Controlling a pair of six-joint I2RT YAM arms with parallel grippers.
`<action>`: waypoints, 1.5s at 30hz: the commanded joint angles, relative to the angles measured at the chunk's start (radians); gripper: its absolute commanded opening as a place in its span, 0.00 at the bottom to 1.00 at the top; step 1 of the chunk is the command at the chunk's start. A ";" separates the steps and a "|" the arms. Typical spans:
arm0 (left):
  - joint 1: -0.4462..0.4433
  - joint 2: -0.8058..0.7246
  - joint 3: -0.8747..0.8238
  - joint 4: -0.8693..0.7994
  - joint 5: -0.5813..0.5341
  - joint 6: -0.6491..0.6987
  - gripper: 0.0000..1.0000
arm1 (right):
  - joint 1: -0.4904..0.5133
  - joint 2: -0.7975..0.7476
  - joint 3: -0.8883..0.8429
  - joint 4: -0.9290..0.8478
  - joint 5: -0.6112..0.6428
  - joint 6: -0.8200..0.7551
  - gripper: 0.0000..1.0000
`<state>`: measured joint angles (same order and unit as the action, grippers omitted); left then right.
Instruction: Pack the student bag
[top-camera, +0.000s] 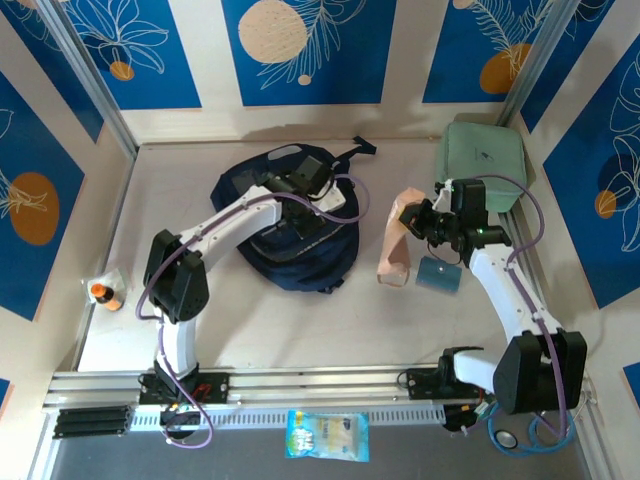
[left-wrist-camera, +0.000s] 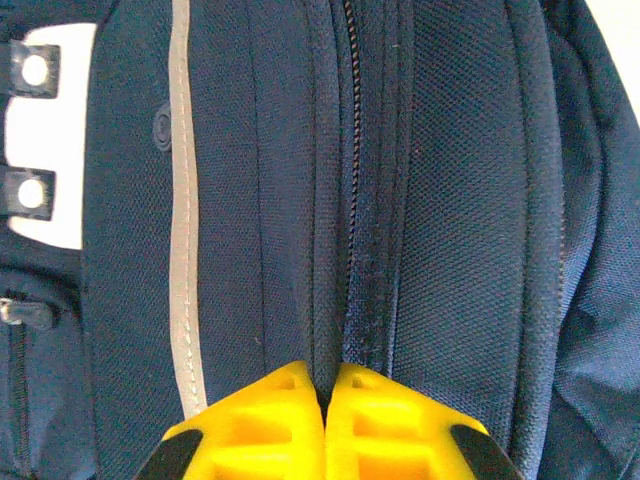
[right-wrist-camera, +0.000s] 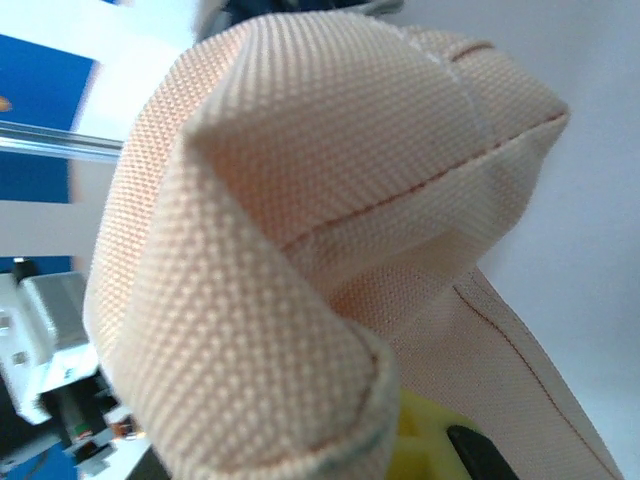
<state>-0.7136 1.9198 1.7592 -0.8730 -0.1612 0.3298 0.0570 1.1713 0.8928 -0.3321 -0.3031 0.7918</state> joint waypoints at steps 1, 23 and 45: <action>0.005 -0.116 0.054 0.082 0.020 -0.053 0.00 | 0.010 -0.046 -0.046 0.185 -0.114 0.108 0.01; 0.005 -0.105 0.252 0.289 0.153 -0.291 0.00 | 0.315 0.192 -0.117 0.845 0.219 0.600 0.02; 0.005 -0.138 0.164 0.289 0.170 -0.290 0.00 | 0.428 0.314 0.047 0.289 0.319 0.392 0.56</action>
<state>-0.7036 1.8378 1.9240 -0.6918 0.0002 0.0341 0.4747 1.5620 0.9234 0.0925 -0.0257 1.2541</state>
